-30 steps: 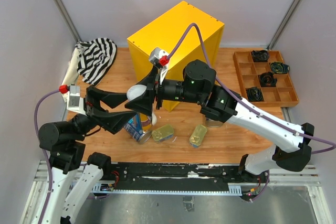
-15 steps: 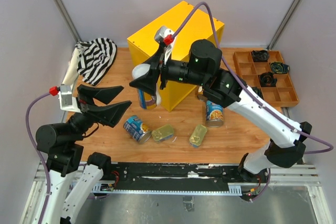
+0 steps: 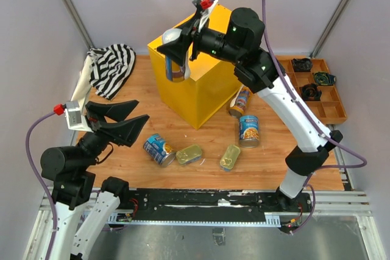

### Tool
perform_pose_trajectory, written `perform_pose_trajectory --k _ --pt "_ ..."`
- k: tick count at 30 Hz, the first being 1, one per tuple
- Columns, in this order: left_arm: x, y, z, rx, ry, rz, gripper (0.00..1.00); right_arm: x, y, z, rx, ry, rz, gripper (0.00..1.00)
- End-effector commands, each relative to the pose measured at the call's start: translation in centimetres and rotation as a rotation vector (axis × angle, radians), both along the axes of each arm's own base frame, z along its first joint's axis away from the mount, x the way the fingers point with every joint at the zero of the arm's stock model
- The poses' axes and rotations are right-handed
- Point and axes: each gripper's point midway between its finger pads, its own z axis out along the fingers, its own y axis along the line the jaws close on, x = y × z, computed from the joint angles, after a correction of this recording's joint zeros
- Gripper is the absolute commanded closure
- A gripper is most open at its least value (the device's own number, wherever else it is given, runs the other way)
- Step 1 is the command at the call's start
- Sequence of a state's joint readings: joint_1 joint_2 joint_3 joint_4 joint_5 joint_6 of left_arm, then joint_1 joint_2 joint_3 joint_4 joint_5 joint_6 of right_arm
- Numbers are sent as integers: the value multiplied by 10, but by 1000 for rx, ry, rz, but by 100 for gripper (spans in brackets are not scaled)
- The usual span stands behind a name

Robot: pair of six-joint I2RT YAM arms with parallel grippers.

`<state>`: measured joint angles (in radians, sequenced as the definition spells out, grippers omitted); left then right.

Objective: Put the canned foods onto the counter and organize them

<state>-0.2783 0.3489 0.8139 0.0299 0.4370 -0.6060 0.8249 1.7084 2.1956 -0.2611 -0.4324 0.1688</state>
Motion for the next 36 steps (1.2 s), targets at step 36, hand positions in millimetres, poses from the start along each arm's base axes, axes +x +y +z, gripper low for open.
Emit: perform_pose_trajectory --k 36 --pt "25 -13 -55 136 120 -18 26 251 -143 20 57 -262 -623 96"
